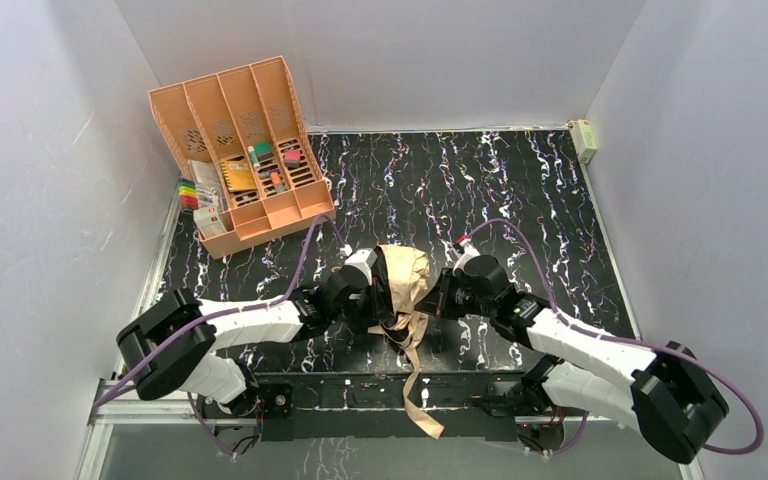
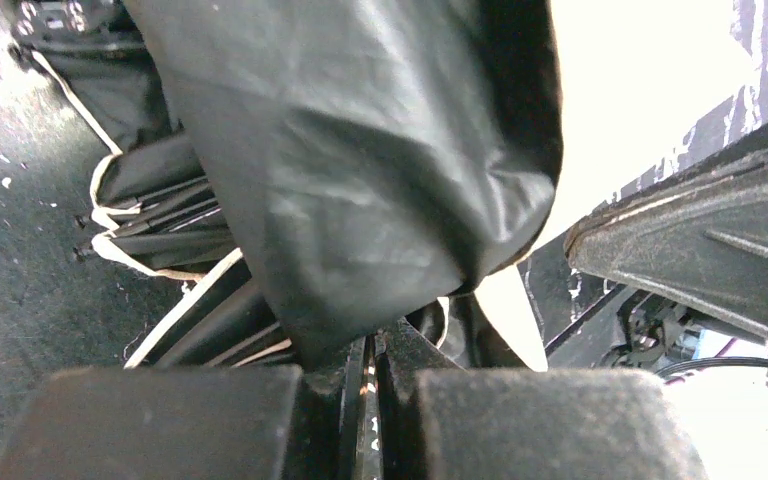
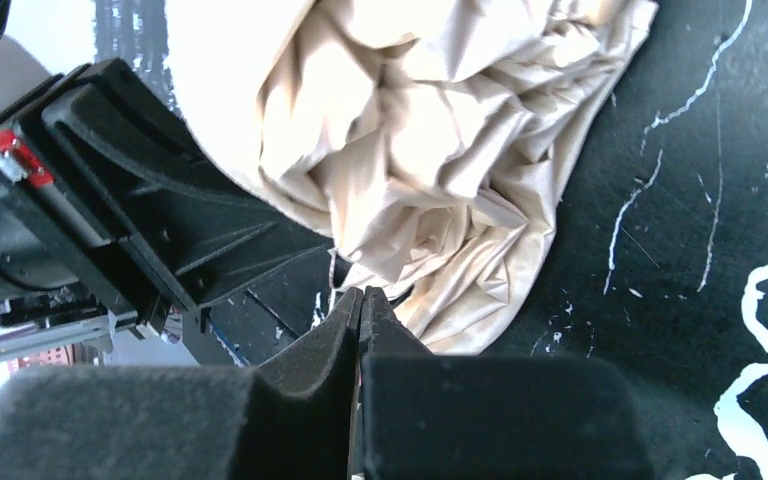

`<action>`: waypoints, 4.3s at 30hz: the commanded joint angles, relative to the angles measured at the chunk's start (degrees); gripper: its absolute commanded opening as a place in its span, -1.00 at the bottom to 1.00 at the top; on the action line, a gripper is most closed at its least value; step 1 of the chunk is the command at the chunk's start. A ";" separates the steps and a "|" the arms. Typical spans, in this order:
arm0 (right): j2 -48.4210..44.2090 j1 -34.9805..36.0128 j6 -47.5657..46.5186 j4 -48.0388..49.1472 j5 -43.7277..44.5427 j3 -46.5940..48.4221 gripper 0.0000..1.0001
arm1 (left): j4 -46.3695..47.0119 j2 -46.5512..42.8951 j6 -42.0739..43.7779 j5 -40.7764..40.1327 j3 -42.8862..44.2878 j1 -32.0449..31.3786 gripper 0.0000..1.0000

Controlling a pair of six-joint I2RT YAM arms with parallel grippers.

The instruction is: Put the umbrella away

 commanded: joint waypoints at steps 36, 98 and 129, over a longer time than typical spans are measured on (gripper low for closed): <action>9.95 0.22 1.67 15.47 1.84 0.91 -0.83 | -9.22 -13.76 1.91 -1.92 7.86 -0.01 -1.00; 23.48 0.20 2.14 11.99 3.83 -2.26 -1.00 | -27.17 -8.61 8.65 -2.64 37.79 11.79 -0.76; 22.47 0.19 1.50 9.28 3.43 -2.11 -1.00 | -47.22 13.79 8.98 14.21 53.66 11.86 0.37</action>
